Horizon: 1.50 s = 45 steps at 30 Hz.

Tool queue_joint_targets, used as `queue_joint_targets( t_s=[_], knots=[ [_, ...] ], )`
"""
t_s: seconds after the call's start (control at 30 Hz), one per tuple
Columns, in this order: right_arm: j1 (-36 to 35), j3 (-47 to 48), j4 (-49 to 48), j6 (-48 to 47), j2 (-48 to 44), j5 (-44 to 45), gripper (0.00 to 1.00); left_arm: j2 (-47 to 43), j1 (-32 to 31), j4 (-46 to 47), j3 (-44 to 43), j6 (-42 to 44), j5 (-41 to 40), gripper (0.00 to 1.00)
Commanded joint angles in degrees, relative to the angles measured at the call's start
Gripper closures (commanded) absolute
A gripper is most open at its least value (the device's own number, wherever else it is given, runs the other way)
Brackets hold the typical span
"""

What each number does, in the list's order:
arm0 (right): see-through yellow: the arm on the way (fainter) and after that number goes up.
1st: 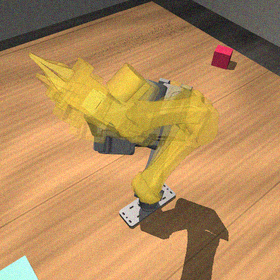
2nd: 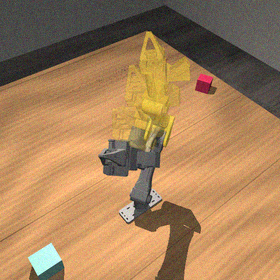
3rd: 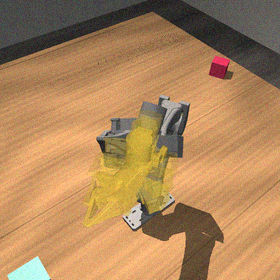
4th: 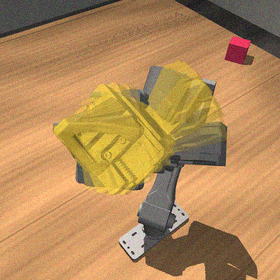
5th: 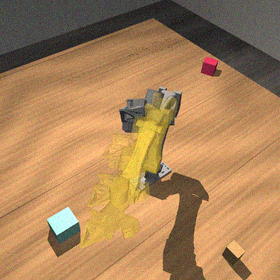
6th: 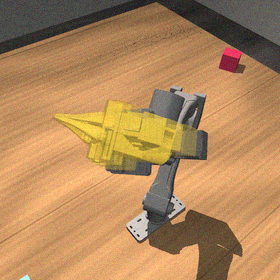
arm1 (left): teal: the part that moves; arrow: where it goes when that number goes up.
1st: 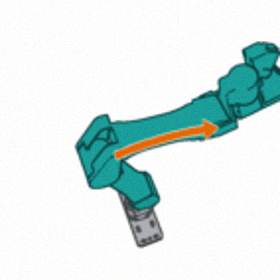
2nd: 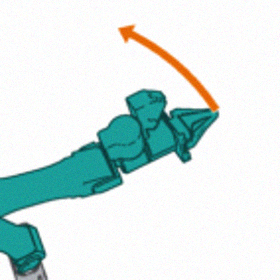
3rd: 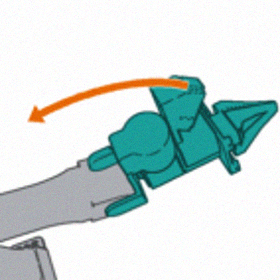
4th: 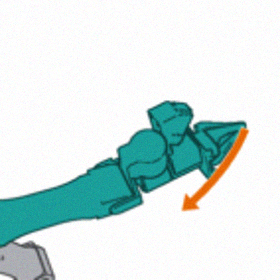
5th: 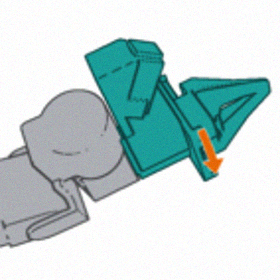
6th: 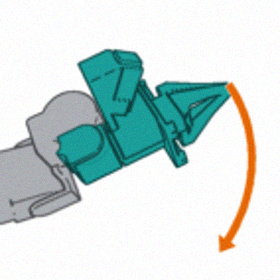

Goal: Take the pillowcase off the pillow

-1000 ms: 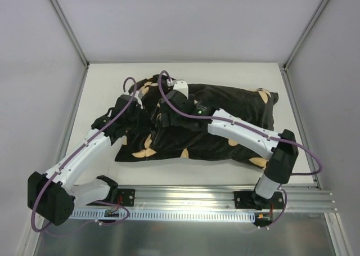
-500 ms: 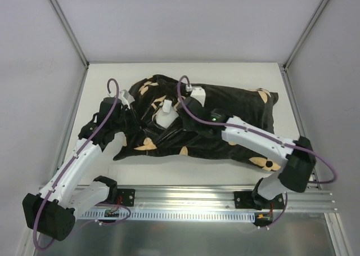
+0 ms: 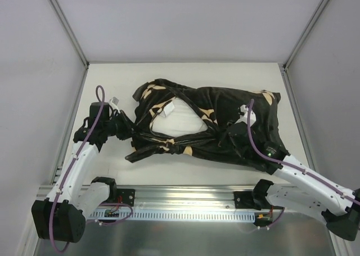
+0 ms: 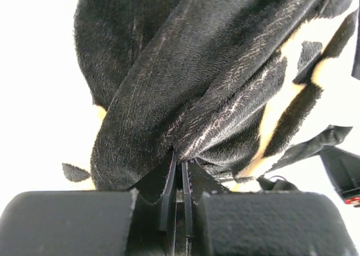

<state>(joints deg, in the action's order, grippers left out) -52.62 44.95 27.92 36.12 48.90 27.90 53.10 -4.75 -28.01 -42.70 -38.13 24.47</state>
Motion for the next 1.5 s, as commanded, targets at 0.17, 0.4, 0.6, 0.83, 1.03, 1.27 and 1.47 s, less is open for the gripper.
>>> queue_joint_targets(
  t_s=[0.17, 0.4, 0.6, 0.83, 1.03, 1.27, 1.47],
  knots=[
    [0.5, 0.31, 9.09, 0.0, 5.84, 6.55, 0.99, -7.92, -8.81, -3.26, -4.58, 1.47, -26.63, 0.96],
    [0.15, 2.6, 4.25, -0.79, 11.03, 4.09, 0.99, -6.7, -23.43, -12.06, -12.93, 3.86, -32.88, 0.1],
    [-0.29, 5.06, 3.54, -1.31, 14.72, 3.3, 0.99, 5.14, -41.96, -14.53, -18.02, -1.58, -46.25, 0.06],
    [-0.73, 5.94, 4.33, -1.4, 14.64, 3.65, 0.99, 15.01, -45.96, -16.8, -20.14, -7.48, -57.68, 0.11],
    [-0.73, 5.15, 5.39, -1.49, 12.62, 4.62, 0.99, 15.1, -43.51, -17.25, -18.04, -9.5, -58.93, 0.29],
    [-0.73, 4.8, 5.56, -1.75, 10.86, 4.62, 0.99, 6.68, -33.67, -16.82, -8.73, -13.37, -52.34, 0.76],
    [-0.82, 5.15, 4.77, -1.84, 11.3, 3.57, 0.99, 0.0, -34.43, -16.55, -8.63, -13.55, -50.14, 0.47]
  ],
)
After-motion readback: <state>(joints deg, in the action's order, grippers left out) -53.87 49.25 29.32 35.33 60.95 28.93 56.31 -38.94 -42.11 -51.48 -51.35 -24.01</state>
